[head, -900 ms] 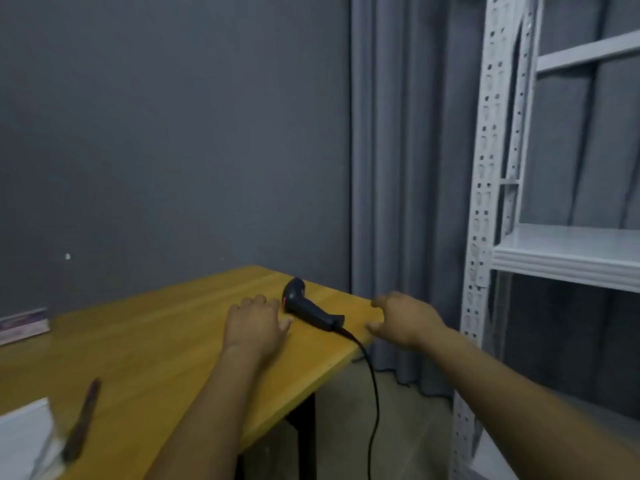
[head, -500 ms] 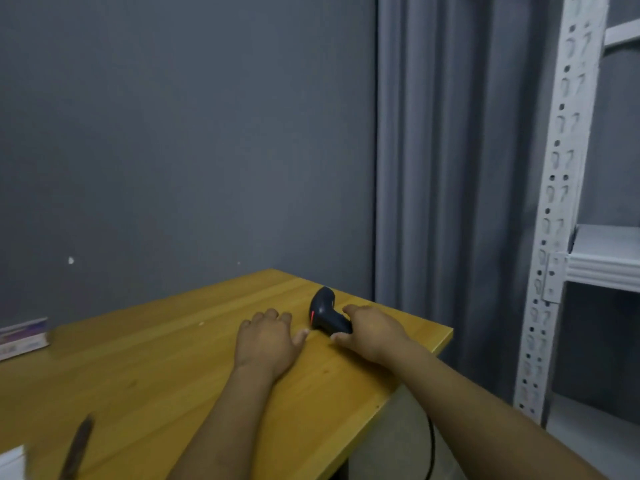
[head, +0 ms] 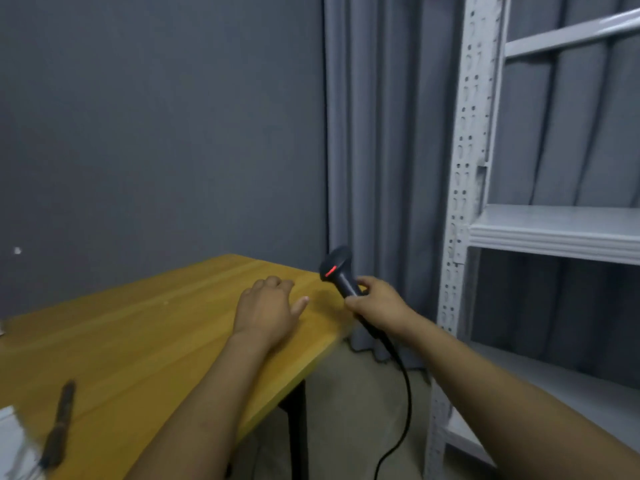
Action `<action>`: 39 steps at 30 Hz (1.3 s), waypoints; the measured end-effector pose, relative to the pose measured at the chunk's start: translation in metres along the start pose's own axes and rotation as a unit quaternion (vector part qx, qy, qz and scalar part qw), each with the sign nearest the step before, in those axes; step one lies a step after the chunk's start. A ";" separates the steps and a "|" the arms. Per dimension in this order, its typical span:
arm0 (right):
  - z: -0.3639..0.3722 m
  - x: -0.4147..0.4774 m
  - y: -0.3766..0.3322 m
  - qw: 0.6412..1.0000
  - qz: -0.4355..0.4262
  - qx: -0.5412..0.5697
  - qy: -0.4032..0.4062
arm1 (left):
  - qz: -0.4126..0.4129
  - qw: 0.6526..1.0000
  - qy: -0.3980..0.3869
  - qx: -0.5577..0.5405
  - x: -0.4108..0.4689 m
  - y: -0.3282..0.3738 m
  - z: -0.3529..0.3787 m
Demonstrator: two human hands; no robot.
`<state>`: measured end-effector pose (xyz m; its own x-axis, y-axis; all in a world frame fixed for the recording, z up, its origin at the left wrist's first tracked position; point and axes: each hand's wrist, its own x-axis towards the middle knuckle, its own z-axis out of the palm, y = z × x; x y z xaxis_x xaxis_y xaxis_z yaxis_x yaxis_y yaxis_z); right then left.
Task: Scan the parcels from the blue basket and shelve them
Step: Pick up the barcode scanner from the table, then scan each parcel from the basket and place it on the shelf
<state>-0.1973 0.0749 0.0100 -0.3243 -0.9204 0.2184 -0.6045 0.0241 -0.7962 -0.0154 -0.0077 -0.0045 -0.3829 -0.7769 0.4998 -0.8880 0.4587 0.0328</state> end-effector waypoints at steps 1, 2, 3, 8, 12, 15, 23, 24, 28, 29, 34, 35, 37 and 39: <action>-0.013 -0.018 0.003 0.999 0.009 0.036 0.017 | 0.016 1.000 0.002 -0.007 -0.006 0.012 -0.002; -0.027 -0.036 0.007 0.997 0.018 0.063 0.036 | 0.031 0.999 0.004 -0.015 -0.013 0.026 -0.004; -0.040 -0.054 0.013 0.995 0.030 0.083 0.056 | 0.047 0.999 0.006 -0.023 -0.021 0.041 -0.006; -0.101 -0.141 0.065 0.972 0.099 0.176 0.122 | 0.118 0.990 0.000 -0.072 -0.073 0.130 -0.004; -0.149 -0.214 0.114 0.955 0.138 0.189 0.183 | 0.167 0.979 -0.029 -0.113 -0.117 0.203 0.007; -0.184 -0.270 0.152 0.946 0.159 0.178 0.222 | 0.189 0.968 -0.046 -0.158 -0.149 0.255 0.019; -0.250 -0.377 0.245 0.913 0.258 0.188 0.254 | 0.231 0.937 -0.137 -0.224 -0.217 0.376 0.075; -0.255 -0.383 0.255 0.909 0.266 0.195 0.254 | 0.238 0.932 -0.154 -0.227 -0.223 0.390 0.082; -0.267 -0.398 0.292 0.894 0.289 0.223 0.260 | 0.229 0.893 -0.243 -0.303 -0.248 0.442 0.108; -0.267 -0.401 0.303 0.889 0.296 0.233 0.261 | 0.221 0.881 -0.267 -0.321 -0.254 0.452 0.116; -0.263 -0.406 0.354 0.869 0.349 0.255 0.242 | 0.144 0.849 -0.355 -0.364 -0.276 0.488 0.162; -0.262 -0.405 0.362 0.864 0.359 0.261 0.240 | 0.112 0.842 -0.364 -0.382 -0.280 0.494 0.170; -0.259 -0.401 0.374 0.851 0.379 0.280 0.231 | 0.053 0.832 -0.367 -0.413 -0.285 0.507 0.179; -0.258 -0.396 0.384 0.837 0.391 0.309 0.226 | 0.015 0.830 -0.357 -0.427 -0.287 0.517 0.187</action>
<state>-0.4881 0.5494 -0.2368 -0.7711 -0.4733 -0.4260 0.3678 0.2151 -0.9047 -0.4119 0.3719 -0.2931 -0.7261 -0.6770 -0.1200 -0.4872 0.3834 0.7846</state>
